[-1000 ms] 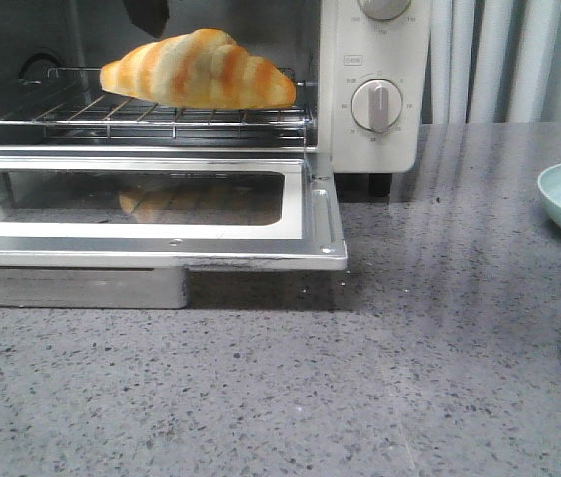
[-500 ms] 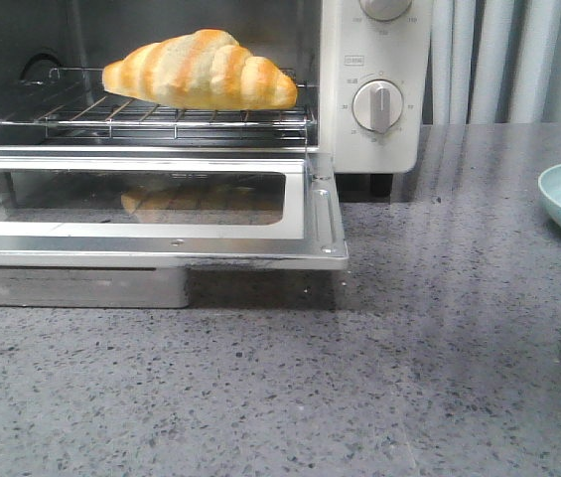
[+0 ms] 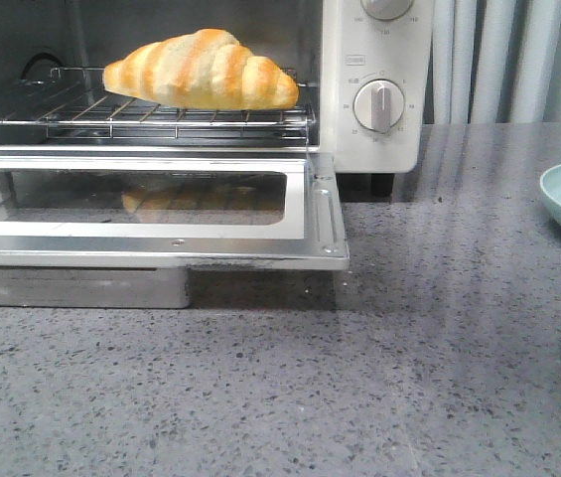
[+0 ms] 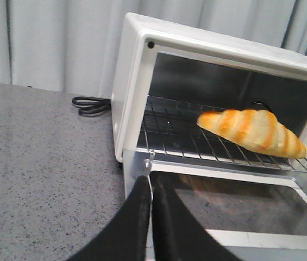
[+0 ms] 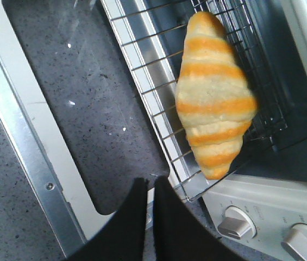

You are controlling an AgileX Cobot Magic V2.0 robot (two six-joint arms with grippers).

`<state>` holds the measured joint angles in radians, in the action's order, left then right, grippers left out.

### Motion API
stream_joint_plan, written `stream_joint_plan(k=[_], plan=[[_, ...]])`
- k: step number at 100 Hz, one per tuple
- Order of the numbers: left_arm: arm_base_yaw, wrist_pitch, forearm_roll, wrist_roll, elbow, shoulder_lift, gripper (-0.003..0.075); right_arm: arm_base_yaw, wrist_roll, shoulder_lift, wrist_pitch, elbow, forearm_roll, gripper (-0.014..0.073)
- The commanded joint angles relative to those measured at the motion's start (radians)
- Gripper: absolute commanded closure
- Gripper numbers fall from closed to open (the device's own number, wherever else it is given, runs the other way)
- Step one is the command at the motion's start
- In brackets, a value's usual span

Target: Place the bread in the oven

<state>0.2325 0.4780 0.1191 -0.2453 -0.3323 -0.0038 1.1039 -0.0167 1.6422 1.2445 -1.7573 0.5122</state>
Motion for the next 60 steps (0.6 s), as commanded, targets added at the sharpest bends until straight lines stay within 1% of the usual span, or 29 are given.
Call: stream_joint_plan(k=[1,17,42,50,60], plan=[[-0.031,-0.201,0.005,-0.009,0.039,-0.018,0.0741,-0.016,-0.001,-0.059,0.061,-0.006,0.050,0.0644],[-0.044,-0.305,0.005,-0.005,0.139,-0.018,0.0741,-0.067,0.001,-0.093,0.061,0.040,0.055,0.0650],[-0.044,-0.308,0.005,-0.005,0.170,-0.018,0.0741,-0.215,0.038,-0.203,0.058,0.172,0.062,0.0650],[-0.044,-0.308,0.005,-0.005,0.173,-0.018,0.0741,-0.245,0.050,-0.249,0.045,0.226,0.105,0.0650],[-0.044,-0.305,0.005,-0.005,0.173,-0.018,0.0741,-0.255,0.079,-0.311,0.021,0.296,0.156,0.0650]])
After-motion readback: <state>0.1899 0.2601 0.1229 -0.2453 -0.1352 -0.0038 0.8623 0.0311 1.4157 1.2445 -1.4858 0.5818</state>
